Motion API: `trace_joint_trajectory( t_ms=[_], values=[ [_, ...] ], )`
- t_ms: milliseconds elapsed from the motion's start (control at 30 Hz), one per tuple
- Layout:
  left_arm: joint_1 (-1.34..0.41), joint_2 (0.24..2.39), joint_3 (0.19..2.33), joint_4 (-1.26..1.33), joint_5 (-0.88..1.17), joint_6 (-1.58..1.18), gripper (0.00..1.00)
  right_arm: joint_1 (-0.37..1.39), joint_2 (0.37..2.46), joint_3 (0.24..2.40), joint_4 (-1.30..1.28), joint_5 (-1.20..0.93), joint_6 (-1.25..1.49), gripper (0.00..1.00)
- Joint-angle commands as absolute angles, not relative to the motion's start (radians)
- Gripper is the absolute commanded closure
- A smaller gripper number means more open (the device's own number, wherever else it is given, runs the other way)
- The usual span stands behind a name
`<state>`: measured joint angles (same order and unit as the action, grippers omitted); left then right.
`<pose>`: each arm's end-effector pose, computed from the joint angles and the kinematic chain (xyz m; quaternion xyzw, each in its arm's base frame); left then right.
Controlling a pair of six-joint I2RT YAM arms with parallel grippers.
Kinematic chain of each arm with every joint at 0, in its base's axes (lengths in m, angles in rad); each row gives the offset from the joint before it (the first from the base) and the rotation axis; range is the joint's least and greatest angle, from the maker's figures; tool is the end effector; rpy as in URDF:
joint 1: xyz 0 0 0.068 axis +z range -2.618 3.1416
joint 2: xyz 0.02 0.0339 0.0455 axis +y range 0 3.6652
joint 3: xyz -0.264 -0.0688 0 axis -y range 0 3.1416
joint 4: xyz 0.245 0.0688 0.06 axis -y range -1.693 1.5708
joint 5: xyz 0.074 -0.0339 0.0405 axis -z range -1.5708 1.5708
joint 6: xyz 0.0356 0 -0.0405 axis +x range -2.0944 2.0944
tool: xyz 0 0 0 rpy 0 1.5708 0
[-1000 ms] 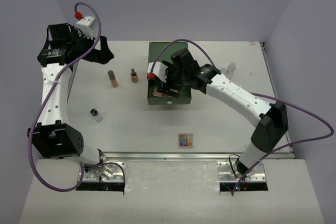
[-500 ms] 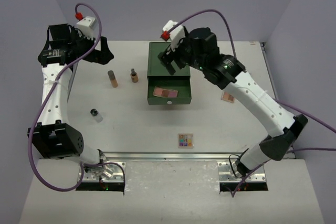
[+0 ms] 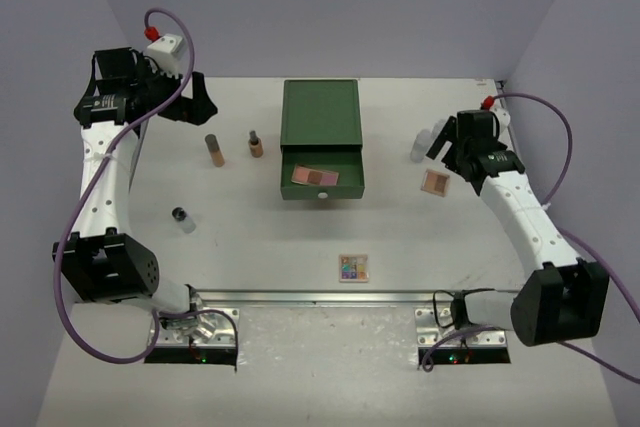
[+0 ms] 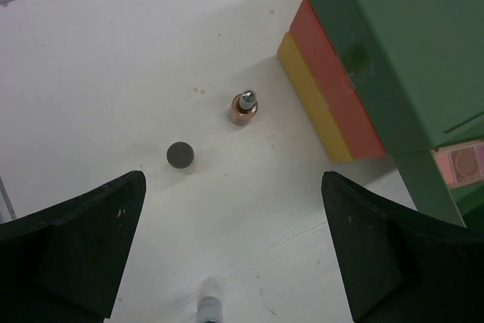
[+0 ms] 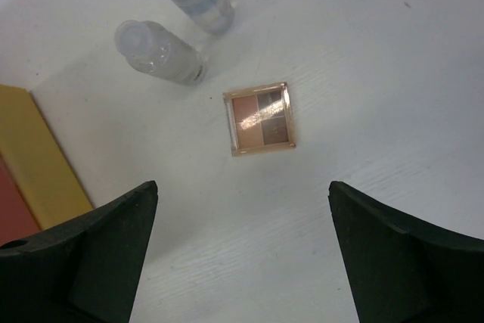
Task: Organize the makeup
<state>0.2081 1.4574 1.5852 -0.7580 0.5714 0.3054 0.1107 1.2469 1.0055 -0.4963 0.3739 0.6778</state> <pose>0.3068 0.0451 0.4053 0.1692 0.8481 -0.1326 0.4843 0.2673 0.0166 0.2914 0.3236 0.8416 -0.0042 0.4323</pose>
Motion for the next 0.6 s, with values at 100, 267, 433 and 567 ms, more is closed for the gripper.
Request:
trace_joint_trajectory(
  t_ms=[100, 267, 433, 567],
  values=[
    [0.201, 1.414, 1.584, -0.73, 0.569, 0.313, 0.0, 0.005, 1.534, 1.144, -0.495, 0.134, 0.663, 0.01],
    [0.202, 1.397, 1.578, -0.741, 0.539, 0.34, 0.0, 0.005, 1.685, 1.201, -0.51, 0.164, 0.636, 0.01],
    [0.202, 1.393, 1.578, -0.744, 0.518, 0.357, 0.0, 0.005, 1.805, 1.229, -0.495, 0.161, 0.603, 0.04],
    [0.201, 1.396, 1.59, -0.741, 0.512, 0.362, 0.0, 0.005, 1.849, 1.208, -0.483, 0.224, 0.618, 0.07]
  ],
)
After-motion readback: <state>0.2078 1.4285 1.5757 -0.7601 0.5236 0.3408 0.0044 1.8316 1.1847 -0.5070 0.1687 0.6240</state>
